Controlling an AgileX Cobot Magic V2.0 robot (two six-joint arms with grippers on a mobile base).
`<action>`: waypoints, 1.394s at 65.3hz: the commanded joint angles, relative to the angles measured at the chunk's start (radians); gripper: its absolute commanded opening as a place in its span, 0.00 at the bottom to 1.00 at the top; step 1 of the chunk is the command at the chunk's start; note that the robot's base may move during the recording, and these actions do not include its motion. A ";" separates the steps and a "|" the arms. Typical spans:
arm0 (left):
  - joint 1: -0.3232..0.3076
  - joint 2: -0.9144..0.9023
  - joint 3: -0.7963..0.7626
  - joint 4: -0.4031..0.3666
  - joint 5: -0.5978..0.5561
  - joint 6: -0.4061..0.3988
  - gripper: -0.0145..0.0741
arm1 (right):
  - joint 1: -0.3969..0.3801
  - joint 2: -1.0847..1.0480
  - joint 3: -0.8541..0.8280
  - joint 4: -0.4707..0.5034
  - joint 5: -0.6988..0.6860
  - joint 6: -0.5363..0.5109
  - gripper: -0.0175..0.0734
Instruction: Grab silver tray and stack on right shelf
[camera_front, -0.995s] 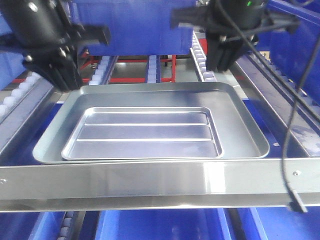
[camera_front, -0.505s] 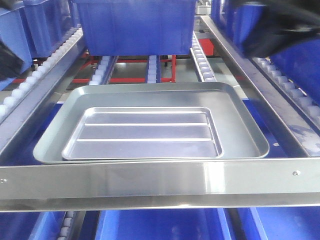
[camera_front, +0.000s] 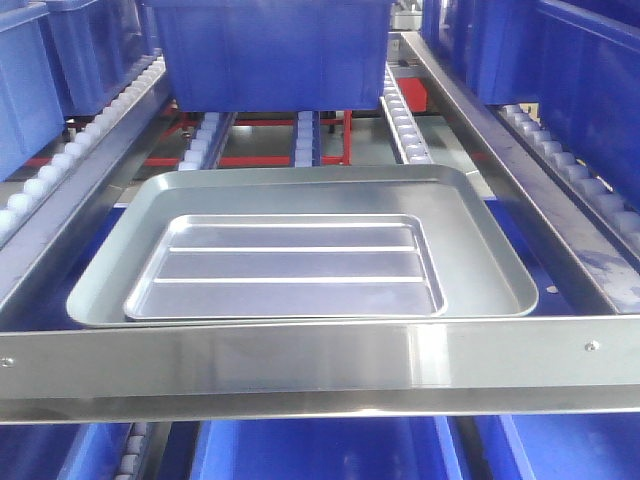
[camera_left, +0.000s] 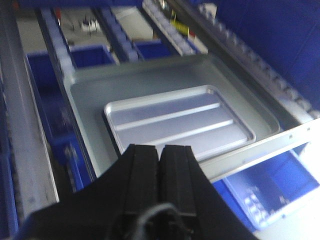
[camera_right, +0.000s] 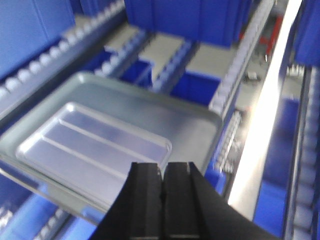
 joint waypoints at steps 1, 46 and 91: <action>-0.005 -0.034 -0.028 0.030 -0.093 0.002 0.06 | 0.000 -0.043 -0.025 -0.034 -0.098 -0.012 0.25; -0.005 -0.043 -0.028 0.030 -0.091 0.002 0.06 | -0.071 -0.192 0.118 0.127 -0.070 -0.049 0.25; -0.005 -0.043 -0.028 0.030 -0.091 0.002 0.06 | -0.508 -0.469 0.471 0.607 -0.375 -0.475 0.25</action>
